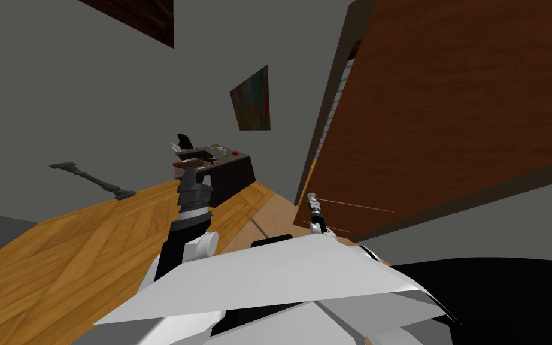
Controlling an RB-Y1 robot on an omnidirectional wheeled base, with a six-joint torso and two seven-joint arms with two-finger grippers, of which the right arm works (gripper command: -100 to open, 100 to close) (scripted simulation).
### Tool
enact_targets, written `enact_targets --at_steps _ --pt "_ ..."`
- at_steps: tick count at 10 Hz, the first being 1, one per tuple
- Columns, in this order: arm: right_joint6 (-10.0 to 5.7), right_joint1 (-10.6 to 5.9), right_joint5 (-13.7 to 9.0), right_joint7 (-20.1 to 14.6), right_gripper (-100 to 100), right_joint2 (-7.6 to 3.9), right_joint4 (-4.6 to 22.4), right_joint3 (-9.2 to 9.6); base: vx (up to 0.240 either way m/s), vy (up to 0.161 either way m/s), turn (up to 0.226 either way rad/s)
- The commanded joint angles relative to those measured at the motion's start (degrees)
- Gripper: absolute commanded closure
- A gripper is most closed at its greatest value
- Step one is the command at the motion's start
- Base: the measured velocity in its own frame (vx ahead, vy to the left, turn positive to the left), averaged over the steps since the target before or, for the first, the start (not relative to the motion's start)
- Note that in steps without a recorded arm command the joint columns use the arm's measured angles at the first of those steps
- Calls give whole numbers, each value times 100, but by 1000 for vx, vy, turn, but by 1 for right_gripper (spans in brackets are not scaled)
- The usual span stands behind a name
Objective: Pull the door open
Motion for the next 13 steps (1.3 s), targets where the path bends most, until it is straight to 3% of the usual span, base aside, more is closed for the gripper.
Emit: enact_targets --at_steps 1,11,12,13 --pt "-14 -4 -3 -4 100 5 -8 -2 0 0 0" --pt "86 65 441 -707 100 -341 -122 646 -225 -16 79" --pt "101 73 416 -649 100 -316 -112 607 -93 -11 19" --pt "7 160 460 -810 100 -414 -95 727 -139 6 108"
